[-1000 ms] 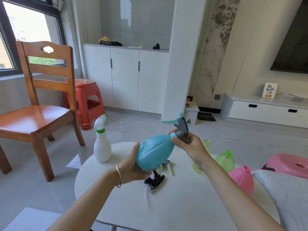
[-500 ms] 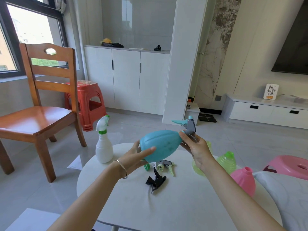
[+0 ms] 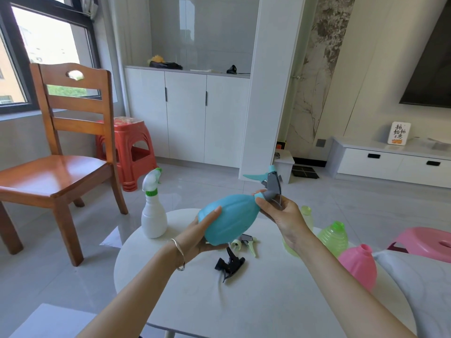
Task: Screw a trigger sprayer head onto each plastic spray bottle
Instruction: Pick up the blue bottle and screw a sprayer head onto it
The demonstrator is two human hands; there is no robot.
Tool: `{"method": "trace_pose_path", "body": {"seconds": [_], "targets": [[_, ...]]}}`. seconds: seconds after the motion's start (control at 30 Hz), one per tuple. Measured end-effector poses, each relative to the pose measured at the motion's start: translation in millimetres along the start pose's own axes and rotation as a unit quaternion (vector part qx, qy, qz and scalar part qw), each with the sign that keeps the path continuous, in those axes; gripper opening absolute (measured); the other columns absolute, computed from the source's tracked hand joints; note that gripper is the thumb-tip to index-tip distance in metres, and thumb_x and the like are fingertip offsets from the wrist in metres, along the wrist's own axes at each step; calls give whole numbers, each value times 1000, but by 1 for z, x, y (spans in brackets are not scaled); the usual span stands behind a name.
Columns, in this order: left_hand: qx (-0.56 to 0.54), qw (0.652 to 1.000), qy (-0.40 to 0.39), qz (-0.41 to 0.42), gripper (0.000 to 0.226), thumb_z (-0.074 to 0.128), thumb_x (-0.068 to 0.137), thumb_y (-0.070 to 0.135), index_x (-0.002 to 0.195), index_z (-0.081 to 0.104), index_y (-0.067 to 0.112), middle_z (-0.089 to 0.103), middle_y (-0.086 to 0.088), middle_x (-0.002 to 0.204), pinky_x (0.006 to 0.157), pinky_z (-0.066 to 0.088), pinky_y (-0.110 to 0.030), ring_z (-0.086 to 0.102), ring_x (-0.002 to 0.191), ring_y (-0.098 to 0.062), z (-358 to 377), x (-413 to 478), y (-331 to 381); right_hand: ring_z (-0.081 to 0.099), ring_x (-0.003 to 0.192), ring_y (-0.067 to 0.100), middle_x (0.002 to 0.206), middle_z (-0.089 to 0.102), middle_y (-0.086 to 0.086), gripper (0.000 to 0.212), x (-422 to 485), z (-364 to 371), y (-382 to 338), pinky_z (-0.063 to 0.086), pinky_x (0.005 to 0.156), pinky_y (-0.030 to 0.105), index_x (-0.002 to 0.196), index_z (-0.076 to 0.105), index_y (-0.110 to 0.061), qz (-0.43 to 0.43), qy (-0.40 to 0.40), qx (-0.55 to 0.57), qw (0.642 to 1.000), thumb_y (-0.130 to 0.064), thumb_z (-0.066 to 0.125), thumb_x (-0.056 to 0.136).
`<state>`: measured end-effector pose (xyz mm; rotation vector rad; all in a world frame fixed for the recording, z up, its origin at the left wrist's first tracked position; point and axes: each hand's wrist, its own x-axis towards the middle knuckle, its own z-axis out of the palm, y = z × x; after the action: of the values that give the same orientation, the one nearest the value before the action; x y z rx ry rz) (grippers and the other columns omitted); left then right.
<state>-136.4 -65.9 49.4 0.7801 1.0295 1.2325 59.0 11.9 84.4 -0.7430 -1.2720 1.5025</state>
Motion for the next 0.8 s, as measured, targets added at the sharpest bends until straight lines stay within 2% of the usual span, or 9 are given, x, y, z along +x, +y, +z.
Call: {"method": "trace_pose_path", "body": {"seconds": [0.1,0.2,0.27,0.33,0.43,0.53,0.63,0.7,0.8], "targets": [[40,994,53,86,67,80,60,48,115,48,29,61,-6,119,70,59,-35,69,95,-18,4,-1,-2,65,96,17,100,71,6,13,3,5,3,52,92,23,93,69,-11,-4,32,20,999,-8,68,80],[104,977,89,161,58,78,64,44,112,46,35,63,-2,110,65,57,-26,70,84,-6,1,-5,-6,66,91,16,99,70,9,13,3,11,8,55,79,18,92,68,-9,7,38,68,997,-5,68,80],[132,968,100,189,57,75,64,45,112,45,39,63,1,107,63,56,-23,69,83,-5,-2,-5,-11,68,87,16,95,72,7,12,4,15,11,55,72,16,90,68,-8,10,53,85,995,-5,70,78],[116,972,106,172,56,74,64,47,112,45,39,62,-1,112,66,58,-28,69,87,-8,-5,-5,-15,69,84,15,86,74,0,9,5,20,13,55,70,16,86,69,-11,4,71,57,996,-8,72,77],[18,990,89,107,62,74,63,50,116,50,31,62,-7,120,71,59,-39,69,98,-21,-10,-3,-15,68,87,10,85,75,-7,13,8,30,16,54,86,25,86,70,-18,-18,73,-40,996,-20,76,75],[-99,993,58,36,67,75,60,57,115,57,24,72,-10,103,64,59,-37,71,87,-26,-22,-4,-11,67,98,5,104,73,-5,44,9,42,16,52,94,27,107,65,-24,-8,-43,-39,998,-37,79,67],[-206,978,20,-28,73,71,62,61,118,59,15,71,-19,94,61,59,-39,67,81,-35,-39,-8,-6,59,116,6,127,62,-6,78,10,55,21,50,94,26,132,45,-34,30,-168,-100,980,-39,83,64],[-216,974,-7,-60,78,66,63,65,121,58,12,69,-21,95,59,59,-38,66,80,-36,-50,-10,-4,54,122,10,133,57,-6,83,10,65,31,48,99,33,134,41,-35,41,-200,-142,969,-37,83,64],[-188,978,-17,-86,85,64,61,69,122,57,11,68,-21,94,57,59,-37,66,78,-37,-65,-12,-4,55,121,12,130,58,-6,82,10,83,47,49,100,38,130,44,-33,48,-211,-165,962,-39,86,60]]}}
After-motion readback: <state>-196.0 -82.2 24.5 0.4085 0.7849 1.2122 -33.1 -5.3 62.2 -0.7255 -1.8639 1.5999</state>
